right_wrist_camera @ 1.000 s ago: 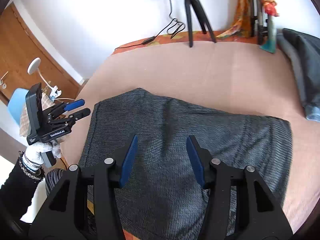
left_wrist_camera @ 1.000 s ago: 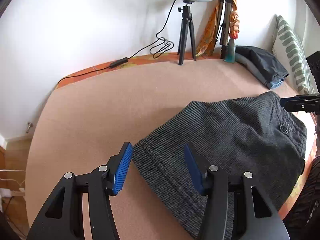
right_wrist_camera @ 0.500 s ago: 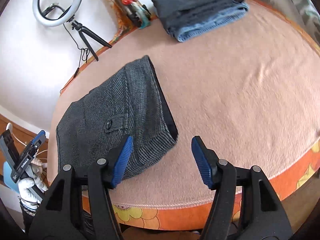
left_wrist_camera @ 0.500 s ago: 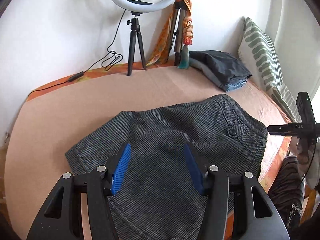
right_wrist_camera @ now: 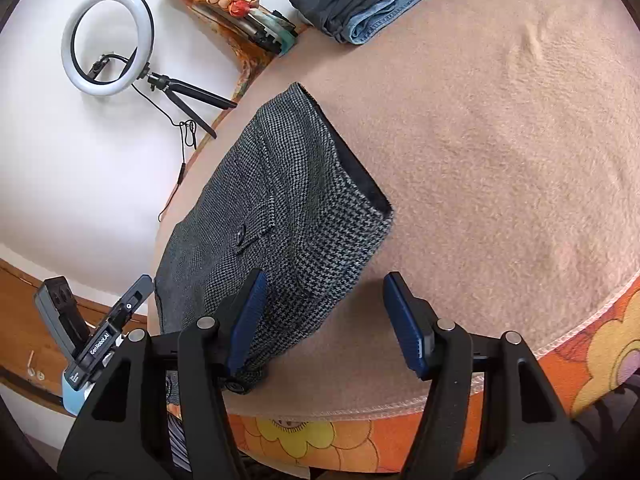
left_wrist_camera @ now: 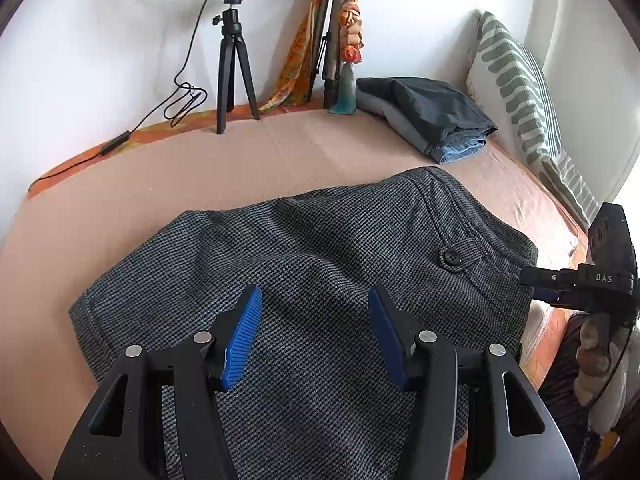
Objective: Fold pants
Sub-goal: 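Close the right gripper on the edge of the folded shorts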
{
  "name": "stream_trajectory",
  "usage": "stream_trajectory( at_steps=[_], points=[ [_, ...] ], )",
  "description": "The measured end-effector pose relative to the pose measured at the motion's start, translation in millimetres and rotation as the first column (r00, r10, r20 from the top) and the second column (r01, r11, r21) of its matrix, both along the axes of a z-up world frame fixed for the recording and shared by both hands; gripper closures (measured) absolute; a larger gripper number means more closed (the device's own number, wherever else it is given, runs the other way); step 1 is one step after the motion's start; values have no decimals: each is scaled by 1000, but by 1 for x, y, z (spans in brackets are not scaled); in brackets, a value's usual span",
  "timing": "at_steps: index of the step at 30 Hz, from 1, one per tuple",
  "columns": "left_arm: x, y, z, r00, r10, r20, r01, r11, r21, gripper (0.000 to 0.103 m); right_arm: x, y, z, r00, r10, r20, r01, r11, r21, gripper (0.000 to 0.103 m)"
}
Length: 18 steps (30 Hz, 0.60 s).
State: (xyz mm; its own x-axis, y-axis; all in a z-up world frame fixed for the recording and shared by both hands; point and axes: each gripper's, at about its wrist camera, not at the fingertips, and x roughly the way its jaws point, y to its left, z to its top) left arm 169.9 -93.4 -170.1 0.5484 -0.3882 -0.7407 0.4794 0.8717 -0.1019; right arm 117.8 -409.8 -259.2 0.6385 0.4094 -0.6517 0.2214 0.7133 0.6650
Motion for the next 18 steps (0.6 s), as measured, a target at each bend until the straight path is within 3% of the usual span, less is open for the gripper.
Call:
stream_trajectory(
  at_steps=[3,5,7,9,14,18],
  points=[
    [8,-9,-9,1000,1,-6,-1,1000,21,49,3,9,-2,999,-15,34,15,1000,8,43],
    [13,-15,-17,1000,8,0,-8,998,61,49,5,14,-2,999,-30,38,30,1000,5,52],
    [16,-22,-30,1000,10,-4,-10,993,120,49,5,16,1,998,-40,52,40,999,-3,74],
    [17,-26,-43,1000,5,-20,-2,987,159,49,4,15,9,997,-39,73,38,999,7,81],
    [15,-37,-51,1000,1,-7,0,974,225,48,-3,24,34,991,-3,137,11,998,-63,83],
    [17,-30,-47,1000,11,-27,-5,982,190,49,-1,24,28,993,-6,120,13,998,-61,80]
  ],
)
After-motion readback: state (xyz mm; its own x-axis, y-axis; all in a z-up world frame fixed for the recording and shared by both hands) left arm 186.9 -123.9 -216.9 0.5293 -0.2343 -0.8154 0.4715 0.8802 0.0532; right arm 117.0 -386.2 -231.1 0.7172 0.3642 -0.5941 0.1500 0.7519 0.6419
